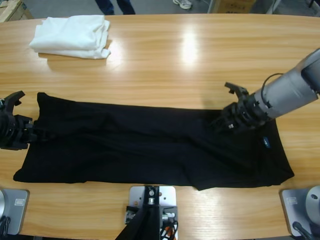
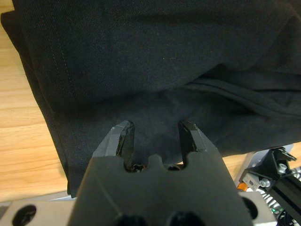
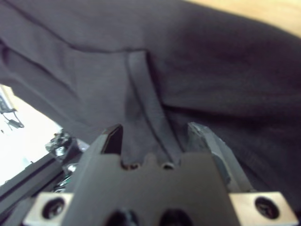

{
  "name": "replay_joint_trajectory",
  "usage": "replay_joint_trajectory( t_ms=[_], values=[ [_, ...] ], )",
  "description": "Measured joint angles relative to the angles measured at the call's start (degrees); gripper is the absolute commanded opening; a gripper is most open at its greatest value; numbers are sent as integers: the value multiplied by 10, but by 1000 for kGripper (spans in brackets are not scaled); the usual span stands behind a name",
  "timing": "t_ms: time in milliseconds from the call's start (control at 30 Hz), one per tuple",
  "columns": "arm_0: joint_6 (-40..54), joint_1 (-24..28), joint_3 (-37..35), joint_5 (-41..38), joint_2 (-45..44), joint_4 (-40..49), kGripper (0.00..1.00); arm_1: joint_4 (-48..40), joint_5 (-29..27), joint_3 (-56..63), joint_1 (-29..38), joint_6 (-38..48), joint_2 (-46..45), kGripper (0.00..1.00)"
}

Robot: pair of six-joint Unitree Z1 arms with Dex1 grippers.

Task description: Fold clothes

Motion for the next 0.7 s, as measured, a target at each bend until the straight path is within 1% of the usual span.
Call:
replay_joint_trajectory(
  t_ms=[67, 100, 133, 167, 233, 333, 433, 500, 700],
  values=[
    [-1, 0, 1, 0, 0, 0, 388, -12, 0, 16, 0, 0, 6, 442],
    [-1, 0, 1, 0, 0, -1, 388, -17, 1, 23, 1, 0, 8, 364],
    [-1, 0, 1, 0, 0, -2, 388, -23, 3, 27, 1, 0, 8, 317],
    [-1, 0, 1, 0, 0, -3, 388, -28, 6, 31, 2, 0, 7, 223],
    [-1, 0, 1, 0, 0, -6, 388, -32, 10, 35, 4, 0, 7, 99],
    [-1, 0, 2, 0, 0, -8, 388, -34, 10, 41, 8, -8, 4, 0],
    [-1, 0, 6, 0, 0, -10, 392, -34, 10, 44, 10, -16, -11, 0],
    [-2, 0, 11, 0, 0, -15, 425, -34, 10, 44, 11, -20, -28, 0],
    [-5, -1, 17, 0, 0, -27, 425, -34, 10, 44, 11, -34, -61, 0]
  ],
)
